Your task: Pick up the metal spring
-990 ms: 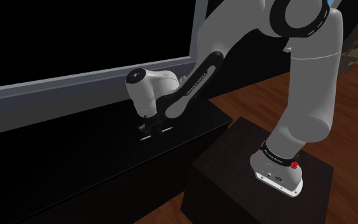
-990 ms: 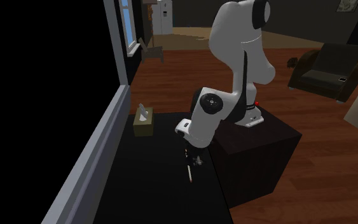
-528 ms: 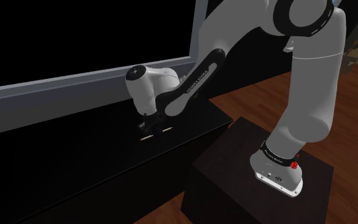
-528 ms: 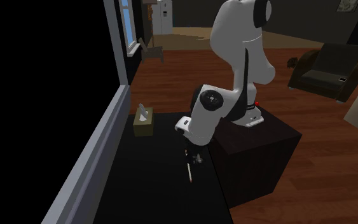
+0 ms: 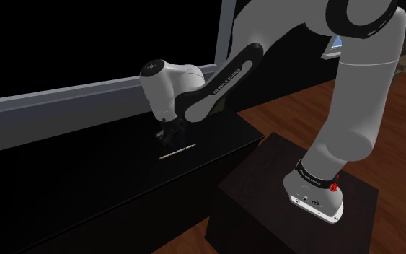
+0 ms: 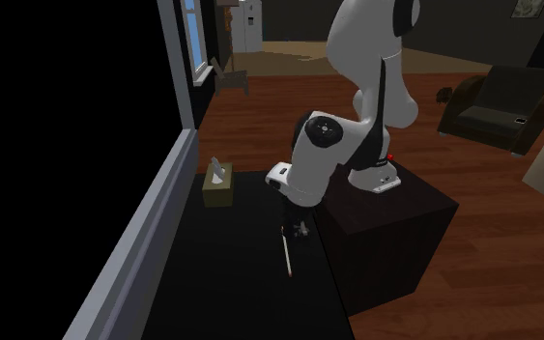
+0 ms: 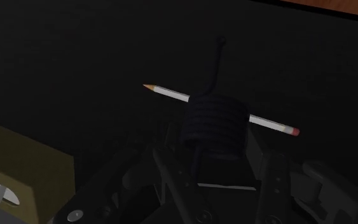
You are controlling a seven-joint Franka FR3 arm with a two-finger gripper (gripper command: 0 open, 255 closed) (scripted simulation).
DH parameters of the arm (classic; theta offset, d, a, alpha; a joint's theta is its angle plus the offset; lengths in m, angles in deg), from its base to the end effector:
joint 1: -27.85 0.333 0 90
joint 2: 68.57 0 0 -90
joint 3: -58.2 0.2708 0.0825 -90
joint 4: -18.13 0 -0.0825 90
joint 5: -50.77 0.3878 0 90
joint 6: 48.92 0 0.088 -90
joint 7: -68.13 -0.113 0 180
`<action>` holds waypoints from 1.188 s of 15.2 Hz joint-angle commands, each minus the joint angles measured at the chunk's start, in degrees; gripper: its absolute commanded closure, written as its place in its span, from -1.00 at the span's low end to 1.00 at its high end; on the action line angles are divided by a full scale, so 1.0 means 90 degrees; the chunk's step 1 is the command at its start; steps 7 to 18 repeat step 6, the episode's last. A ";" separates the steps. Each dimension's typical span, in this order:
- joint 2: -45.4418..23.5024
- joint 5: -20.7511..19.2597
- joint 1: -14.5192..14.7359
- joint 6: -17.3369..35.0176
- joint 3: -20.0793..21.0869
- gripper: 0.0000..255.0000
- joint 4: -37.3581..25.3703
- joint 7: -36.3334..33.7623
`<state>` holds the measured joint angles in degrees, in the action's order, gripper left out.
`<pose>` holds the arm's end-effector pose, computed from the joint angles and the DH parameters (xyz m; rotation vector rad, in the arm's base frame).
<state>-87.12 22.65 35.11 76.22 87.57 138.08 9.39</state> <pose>0.4508 0.3170 0.2205 2.8719 -0.1052 0.0689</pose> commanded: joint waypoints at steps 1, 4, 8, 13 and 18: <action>0.0134 0.0113 -0.0034 -0.0118 0.0046 1.00 -0.0018 0.0099; 0.0318 0.0269 -0.0075 -0.0295 0.0104 1.00 -0.0063 0.0236; 0.0328 0.0277 -0.0076 -0.0304 0.0107 1.00 -0.0065 0.0243; 0.0328 0.0277 -0.0076 -0.0304 0.0107 1.00 -0.0065 0.0243; 0.0328 0.0277 -0.0076 -0.0304 0.0107 1.00 -0.0065 0.0243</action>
